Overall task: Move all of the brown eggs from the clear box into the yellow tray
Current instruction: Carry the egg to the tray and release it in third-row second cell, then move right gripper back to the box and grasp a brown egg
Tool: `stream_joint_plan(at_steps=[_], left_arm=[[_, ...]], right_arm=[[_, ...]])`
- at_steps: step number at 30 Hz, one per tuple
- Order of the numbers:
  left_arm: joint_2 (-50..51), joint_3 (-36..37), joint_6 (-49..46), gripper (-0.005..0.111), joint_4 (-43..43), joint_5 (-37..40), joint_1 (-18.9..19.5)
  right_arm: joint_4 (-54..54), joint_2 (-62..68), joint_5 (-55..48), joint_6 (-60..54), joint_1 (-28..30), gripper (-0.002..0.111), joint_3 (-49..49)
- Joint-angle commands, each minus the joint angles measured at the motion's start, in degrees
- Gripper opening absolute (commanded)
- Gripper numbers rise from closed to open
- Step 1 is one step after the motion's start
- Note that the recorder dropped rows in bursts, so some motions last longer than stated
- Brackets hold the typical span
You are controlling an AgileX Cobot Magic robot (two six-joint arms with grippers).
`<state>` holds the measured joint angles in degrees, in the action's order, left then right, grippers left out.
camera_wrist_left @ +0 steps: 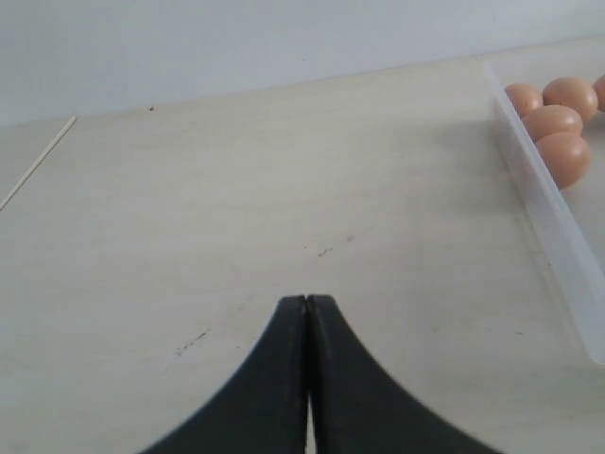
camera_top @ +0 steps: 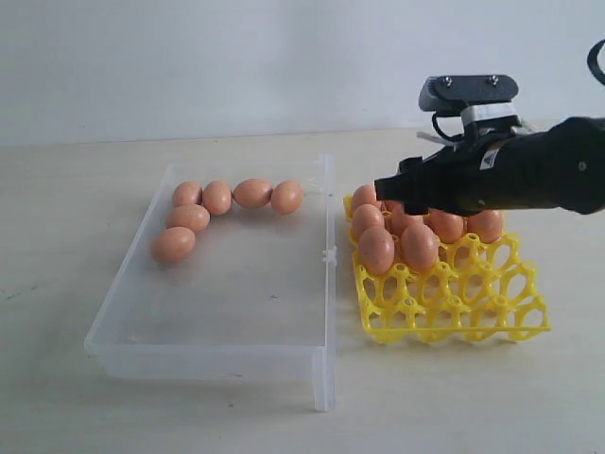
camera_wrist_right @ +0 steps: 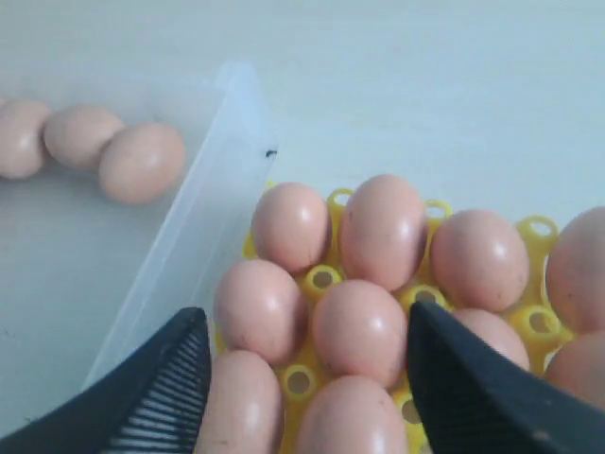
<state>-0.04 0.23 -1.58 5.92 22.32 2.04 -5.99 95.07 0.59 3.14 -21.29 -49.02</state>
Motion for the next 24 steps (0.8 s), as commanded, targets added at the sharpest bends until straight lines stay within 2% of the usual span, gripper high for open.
stream_joint_plan(at_steps=[1,4,8,12,14,20,24], left_arm=[[0.04,-0.23,0.27,0.0,-0.14,-0.52,-0.34],[0.04,-0.23,0.27,0.0,-0.14,-0.52,-0.34],[0.04,-0.23,0.27,0.0,-0.14,-0.52,-0.34],[0.04,-0.23,0.27,0.0,-0.14,-0.52,-0.34],[0.04,-0.23,0.27,0.0,-0.14,-0.52,-0.34],[0.04,-0.23,0.27,0.0,-0.14,-0.52,-0.34],[0.04,-0.23,0.27,0.0,-0.14,-0.52,-0.34]], right_arm=[[-0.08,-1.14,-5.34,-0.06,-0.23,0.059,-4.45],[1.05,-1.14,-6.92,-0.57,-1.9,0.057,-6.89],[1.6,0.2,-8.88,-2.15,-5.99,0.04,-11.18],[1.47,5.3,-21.69,-6.36,-10.58,0.021,-21.39],[1.47,8.68,-28.37,-8.44,-12.52,0.016,-27.09],[1.47,20.82,-45.22,-9.48,-17.79,0.016,-44.85],[0.14,28.09,-49.37,-6.65,-19.67,0.026,-54.32]])
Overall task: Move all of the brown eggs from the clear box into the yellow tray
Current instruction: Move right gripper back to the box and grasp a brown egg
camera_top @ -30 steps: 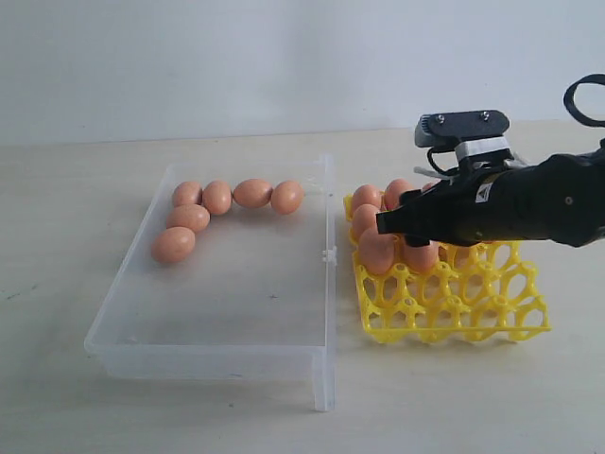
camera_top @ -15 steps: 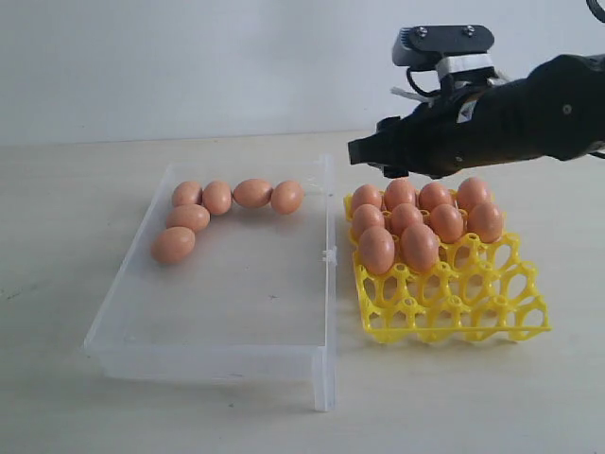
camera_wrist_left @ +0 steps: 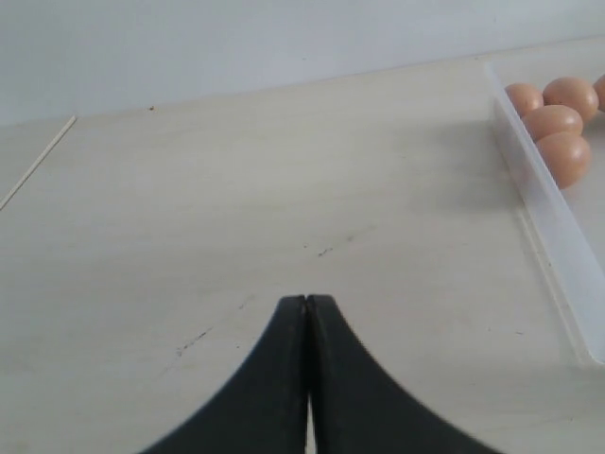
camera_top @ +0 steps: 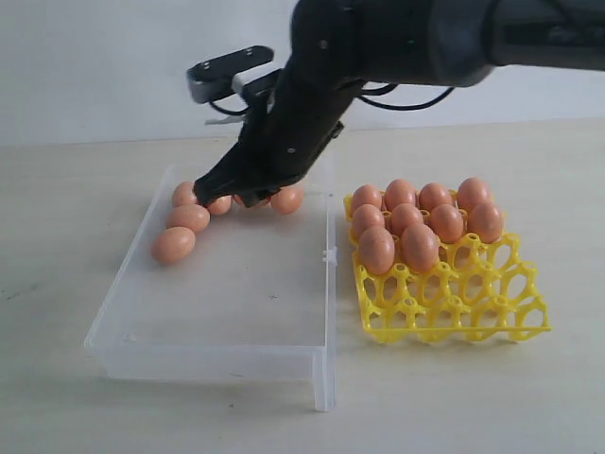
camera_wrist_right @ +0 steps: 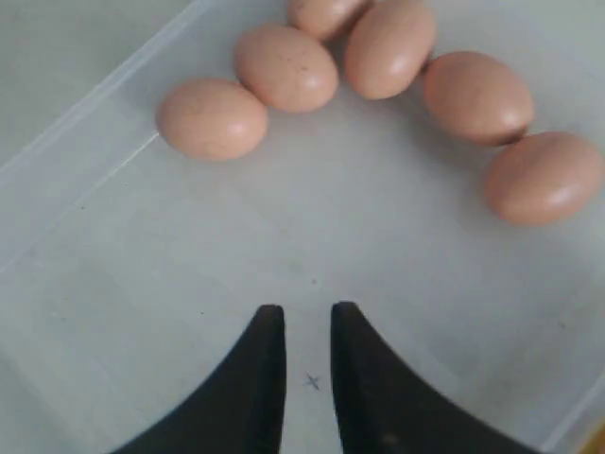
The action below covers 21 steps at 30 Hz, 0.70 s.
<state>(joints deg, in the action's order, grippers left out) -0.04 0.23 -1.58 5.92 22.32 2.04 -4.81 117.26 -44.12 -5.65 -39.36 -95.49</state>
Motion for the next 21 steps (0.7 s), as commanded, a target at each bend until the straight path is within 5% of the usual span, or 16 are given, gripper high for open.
stream_joint_plan(at_steps=[1,5,21], left_arm=[[0.04,-0.23,0.27,0.0,-0.14,-0.52,-0.34],[0.04,-0.23,0.27,0.0,-0.14,-0.52,-0.34],[0.04,-0.23,0.27,0.0,-0.14,-0.52,-0.34]], right_arm=[[-1.31,7.26,-5.11,3.77,-1.68,0.031,-10.09],[-3.56,12.94,-5.97,12.47,-2.0,0.047,-16.59],[-13.76,22.4,4.27,28.05,-2.0,0.048,-21.55]])
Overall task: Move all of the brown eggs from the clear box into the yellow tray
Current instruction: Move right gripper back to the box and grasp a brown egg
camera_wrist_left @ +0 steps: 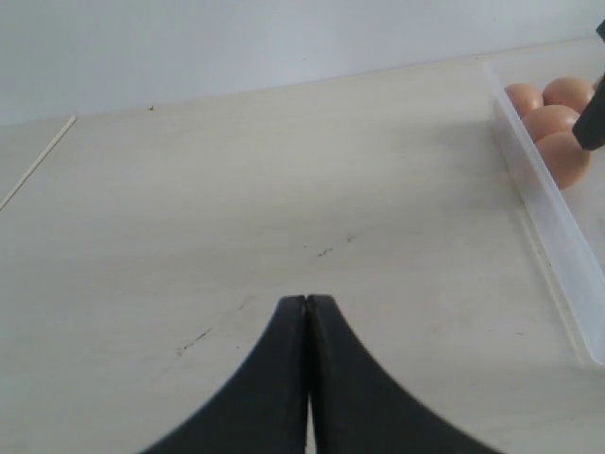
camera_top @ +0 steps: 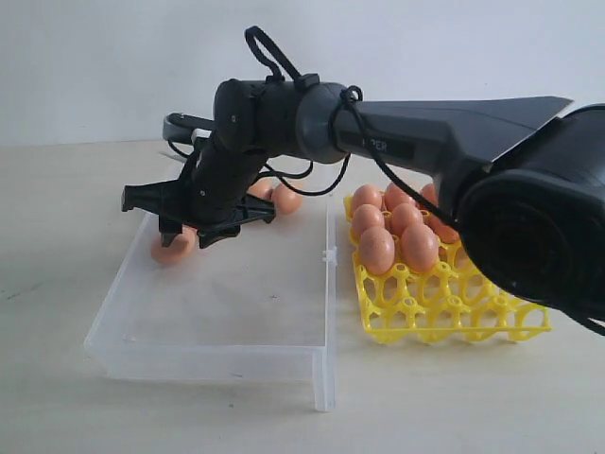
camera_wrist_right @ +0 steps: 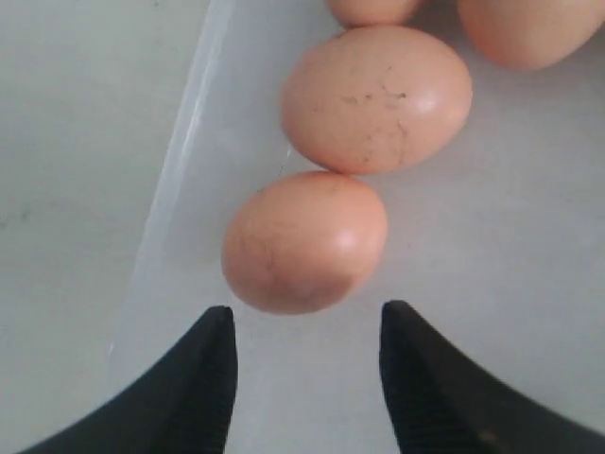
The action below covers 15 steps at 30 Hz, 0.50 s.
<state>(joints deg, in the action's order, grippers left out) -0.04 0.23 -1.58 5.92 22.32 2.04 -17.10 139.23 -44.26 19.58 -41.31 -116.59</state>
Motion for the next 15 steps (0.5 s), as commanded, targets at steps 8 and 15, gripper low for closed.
stream_joint_plan(at_steps=[8,15], left_arm=[[0.04,-0.23,0.27,0.0,-0.14,-0.52,-0.34],[0.04,-0.23,0.27,0.0,-0.14,-0.52,-0.34]], right_arm=[[-1.99,0.82,7.94,6.55,0.59,0.063,-0.45],[-3.07,2.14,11.28,10.51,0.68,0.062,-0.45]])
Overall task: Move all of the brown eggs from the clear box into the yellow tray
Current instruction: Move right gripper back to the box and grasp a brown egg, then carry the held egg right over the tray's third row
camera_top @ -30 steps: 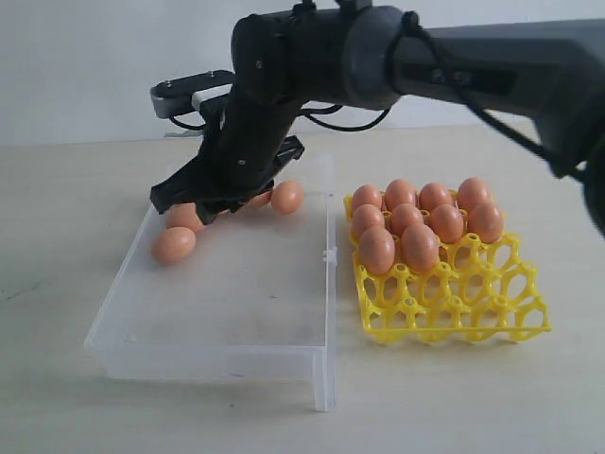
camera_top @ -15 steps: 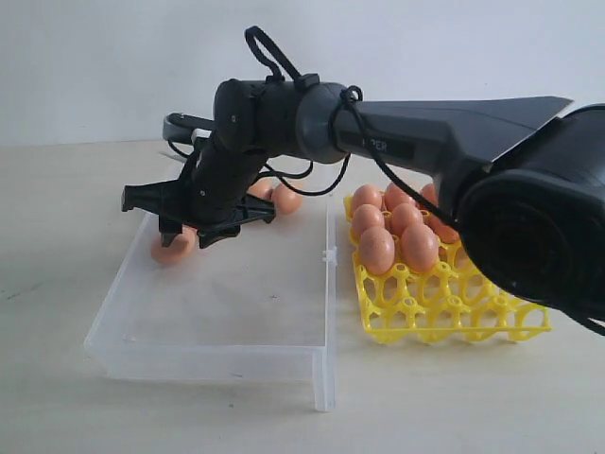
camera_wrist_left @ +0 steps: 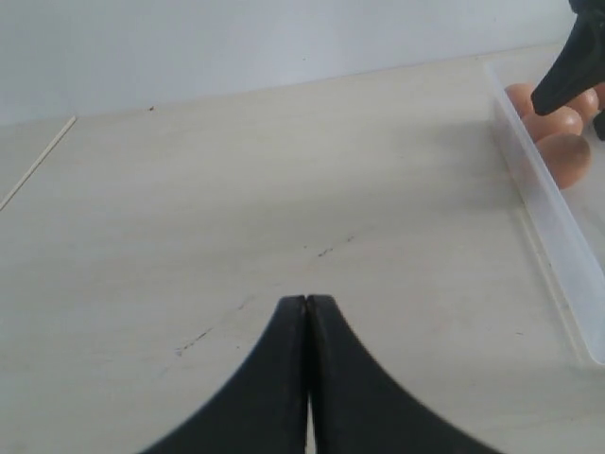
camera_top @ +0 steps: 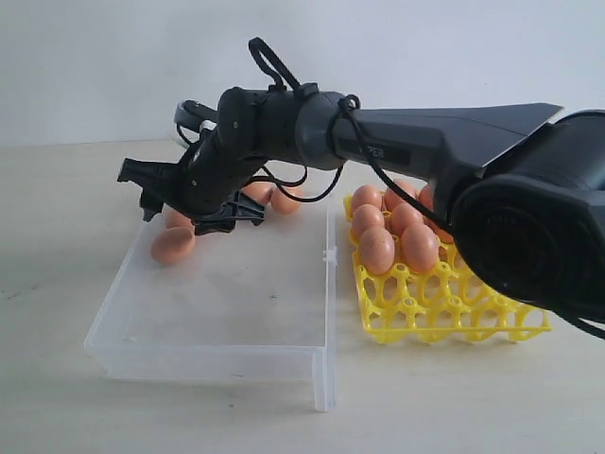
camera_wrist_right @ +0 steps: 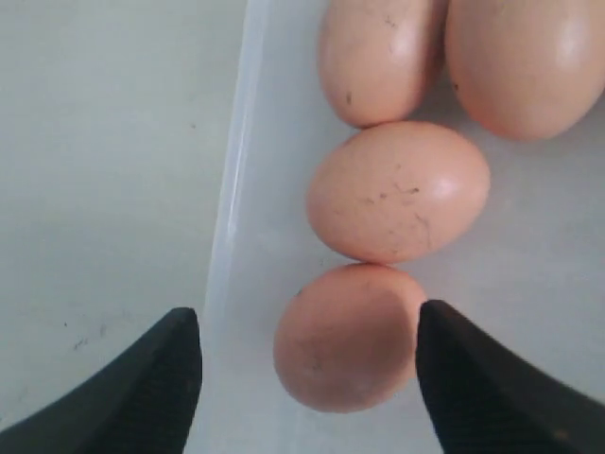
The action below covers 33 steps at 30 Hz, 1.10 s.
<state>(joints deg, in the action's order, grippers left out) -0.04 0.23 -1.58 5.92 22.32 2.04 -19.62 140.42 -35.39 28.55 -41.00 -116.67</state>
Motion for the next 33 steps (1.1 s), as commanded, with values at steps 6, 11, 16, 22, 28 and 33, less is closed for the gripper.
stream_joint_plan(at_steps=[6,11,16,22,28,33], left_arm=[[0.04,-0.23,0.27,0.0,-0.14,-0.52,-0.34],[0.04,-0.23,0.27,0.0,-0.14,-0.52,-0.34],[0.04,-0.23,0.27,0.0,-0.14,-0.52,-0.34],[0.04,-0.23,0.27,0.0,-0.14,-0.52,-0.34],[0.04,-0.23,0.27,0.0,-0.14,-0.52,-0.34],[0.04,-0.23,0.27,0.0,-0.14,-0.52,-0.34]], right_arm=[[-1.11,4.01,1.91,2.78,0.48,0.062,-0.37],[-1.11,5.06,3.41,2.96,0.48,0.054,-0.37],[-0.89,4.83,3.9,-1.45,0.32,0.0,-0.37],[5.42,0.03,4.04,-4.57,-0.26,0.0,3.34],[10.35,-11.9,18.46,-4.8,-0.26,0.0,21.28],[10.35,-26.31,37.07,-7.32,-0.26,0.0,39.94]])
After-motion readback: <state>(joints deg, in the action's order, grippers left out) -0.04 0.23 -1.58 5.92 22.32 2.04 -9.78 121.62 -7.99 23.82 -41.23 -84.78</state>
